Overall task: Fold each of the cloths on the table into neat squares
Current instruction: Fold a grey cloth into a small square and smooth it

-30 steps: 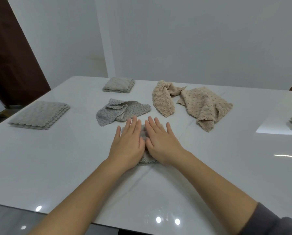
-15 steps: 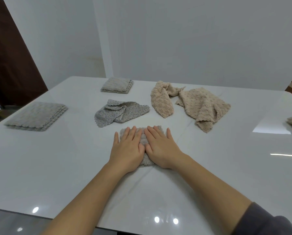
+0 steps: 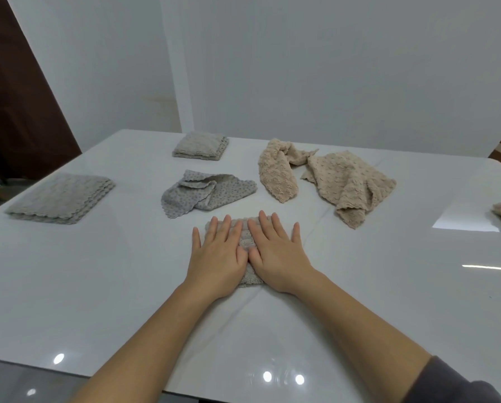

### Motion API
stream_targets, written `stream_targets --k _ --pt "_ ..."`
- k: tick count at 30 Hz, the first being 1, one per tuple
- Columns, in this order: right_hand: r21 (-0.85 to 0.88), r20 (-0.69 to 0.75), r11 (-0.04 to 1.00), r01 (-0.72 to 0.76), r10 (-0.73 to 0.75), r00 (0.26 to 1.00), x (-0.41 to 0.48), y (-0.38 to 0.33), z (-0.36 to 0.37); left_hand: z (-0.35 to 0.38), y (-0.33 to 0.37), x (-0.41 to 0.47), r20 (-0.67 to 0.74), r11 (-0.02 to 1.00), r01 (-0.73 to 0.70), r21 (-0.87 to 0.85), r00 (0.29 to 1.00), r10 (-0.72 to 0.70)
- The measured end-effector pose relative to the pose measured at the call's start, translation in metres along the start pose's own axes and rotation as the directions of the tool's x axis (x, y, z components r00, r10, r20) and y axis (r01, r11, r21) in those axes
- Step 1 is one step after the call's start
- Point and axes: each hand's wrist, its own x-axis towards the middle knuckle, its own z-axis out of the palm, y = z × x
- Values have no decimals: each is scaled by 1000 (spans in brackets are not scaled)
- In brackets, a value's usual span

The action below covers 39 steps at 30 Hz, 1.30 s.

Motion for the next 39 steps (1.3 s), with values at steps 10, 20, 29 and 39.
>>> stream_targets --k 10,20,29,39 --pt "64 40 998 -15 12 999 -1 0 -7 -5 -1 4 70 1000 -4 29 998 2" --pt "352 6 933 -81 85 996 -17 5 -23 -49 -24 3 226 351 413 -840 856 -466" --pt "351 -19 933 -76 89 996 -16 2 -26 -64 -26 8 463 369 551 -748 832 -305" --pt "918 392 -107 -381 118 912 20 36 -69 -78 -2 47 292 -80 281 -956 934 -205"
